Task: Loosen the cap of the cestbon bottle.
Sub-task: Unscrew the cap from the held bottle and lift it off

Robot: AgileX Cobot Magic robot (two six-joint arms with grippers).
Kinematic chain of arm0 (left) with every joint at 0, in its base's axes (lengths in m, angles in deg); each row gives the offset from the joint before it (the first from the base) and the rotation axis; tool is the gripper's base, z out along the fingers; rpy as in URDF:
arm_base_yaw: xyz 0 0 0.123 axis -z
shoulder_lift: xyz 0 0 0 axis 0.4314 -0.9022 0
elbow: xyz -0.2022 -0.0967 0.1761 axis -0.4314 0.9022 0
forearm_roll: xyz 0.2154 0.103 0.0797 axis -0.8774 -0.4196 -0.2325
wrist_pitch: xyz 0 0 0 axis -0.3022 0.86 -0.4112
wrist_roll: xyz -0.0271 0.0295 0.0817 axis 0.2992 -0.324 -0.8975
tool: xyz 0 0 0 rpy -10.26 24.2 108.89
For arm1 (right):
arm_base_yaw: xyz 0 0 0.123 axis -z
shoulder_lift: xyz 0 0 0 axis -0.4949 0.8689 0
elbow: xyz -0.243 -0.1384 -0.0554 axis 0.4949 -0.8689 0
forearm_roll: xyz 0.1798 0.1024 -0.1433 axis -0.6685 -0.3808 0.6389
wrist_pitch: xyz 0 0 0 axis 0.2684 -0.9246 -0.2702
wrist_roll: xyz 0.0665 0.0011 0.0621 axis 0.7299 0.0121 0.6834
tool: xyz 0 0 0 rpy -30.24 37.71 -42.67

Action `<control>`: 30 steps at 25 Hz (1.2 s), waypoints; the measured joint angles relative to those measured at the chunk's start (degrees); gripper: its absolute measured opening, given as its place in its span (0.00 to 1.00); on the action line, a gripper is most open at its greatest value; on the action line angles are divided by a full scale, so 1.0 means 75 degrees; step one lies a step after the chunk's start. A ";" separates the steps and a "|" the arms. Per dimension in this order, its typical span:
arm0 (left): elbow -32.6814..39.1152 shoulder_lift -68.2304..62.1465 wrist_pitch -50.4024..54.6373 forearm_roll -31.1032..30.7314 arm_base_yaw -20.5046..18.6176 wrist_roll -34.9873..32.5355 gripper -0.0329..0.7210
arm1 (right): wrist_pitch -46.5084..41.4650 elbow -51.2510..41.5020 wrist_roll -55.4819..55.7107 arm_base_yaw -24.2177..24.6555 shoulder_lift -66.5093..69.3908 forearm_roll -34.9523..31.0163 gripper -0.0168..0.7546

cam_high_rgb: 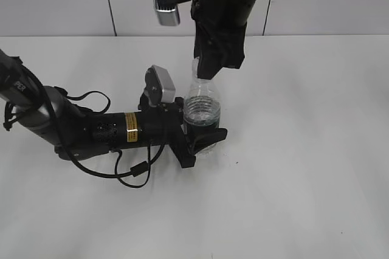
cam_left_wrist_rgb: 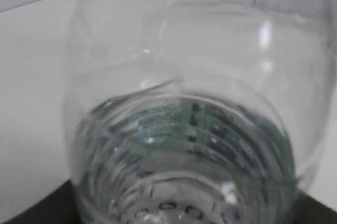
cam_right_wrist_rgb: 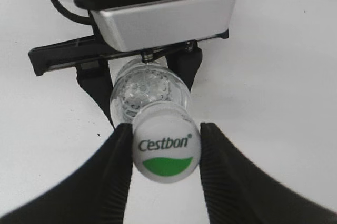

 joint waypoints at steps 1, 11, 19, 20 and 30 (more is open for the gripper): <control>0.0000 0.0000 0.0000 0.0000 0.0000 0.0000 0.58 | 0.0000 0.0000 -0.0186 0.0000 0.0000 -0.0008 0.41; 0.0000 0.0000 0.0000 0.0000 -0.0007 0.0008 0.58 | 0.0016 0.0007 -0.1000 0.0000 0.0000 -0.0035 0.41; 0.0000 0.0000 -0.0007 0.0031 -0.0007 0.0069 0.58 | -0.0038 0.0165 -0.1124 0.0000 0.0000 -0.0079 0.41; 0.0000 0.0000 -0.0007 0.0039 -0.0007 0.0085 0.58 | -0.0043 0.0208 -0.1124 0.0000 0.0000 -0.0111 0.41; 0.0000 0.0000 0.0000 0.0047 -0.0007 0.0095 0.58 | -0.0036 0.0363 -0.0714 0.0000 -0.0033 -0.0202 0.41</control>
